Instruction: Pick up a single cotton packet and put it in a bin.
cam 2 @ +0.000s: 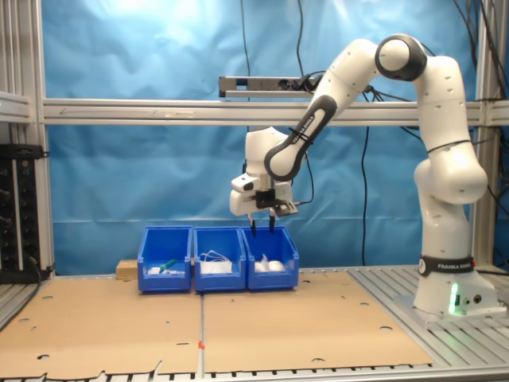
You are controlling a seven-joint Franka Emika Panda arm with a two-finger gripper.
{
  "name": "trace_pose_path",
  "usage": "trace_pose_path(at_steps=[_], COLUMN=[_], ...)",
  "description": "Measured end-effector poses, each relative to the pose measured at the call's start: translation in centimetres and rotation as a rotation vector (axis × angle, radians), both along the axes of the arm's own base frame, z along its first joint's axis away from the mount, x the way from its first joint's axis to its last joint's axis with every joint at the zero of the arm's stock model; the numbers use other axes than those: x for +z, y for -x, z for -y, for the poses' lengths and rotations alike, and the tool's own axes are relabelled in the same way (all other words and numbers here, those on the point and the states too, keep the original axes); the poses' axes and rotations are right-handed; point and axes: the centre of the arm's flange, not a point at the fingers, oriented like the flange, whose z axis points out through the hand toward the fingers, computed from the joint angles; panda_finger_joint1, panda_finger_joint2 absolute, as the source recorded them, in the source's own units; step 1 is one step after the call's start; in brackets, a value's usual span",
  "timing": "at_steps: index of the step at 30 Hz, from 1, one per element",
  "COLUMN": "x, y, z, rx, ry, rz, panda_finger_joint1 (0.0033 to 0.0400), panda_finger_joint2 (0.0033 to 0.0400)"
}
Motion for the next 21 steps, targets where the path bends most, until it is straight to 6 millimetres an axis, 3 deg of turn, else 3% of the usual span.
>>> trace_pose_path(at_steps=[1, 5, 6, 14, 15, 21], x=[0.0, 0.01, 0.01, 0.02, 0.02, 0.02], y=[0.0, -0.01, -0.02, -0.03, -0.03, -0.03], z=[0.0, 0.0, 0.0, 0.01, 0.01, 0.01], rx=[0.001, 0.008, 0.012, 0.02, 0.021, 0.022], ry=[0.0, 0.0, 0.0, 0.0, 0.0, 0.0], rz=[0.0, 0.0, -0.001, -0.002, -0.002, -0.002], panda_finger_joint1=[0.0276, 0.0276, 0.0368, 0.0368, 0.0398, 0.0398], panda_finger_joint2=[0.0276, 0.0276, 0.0368, 0.0368, 0.0398, 0.0398])
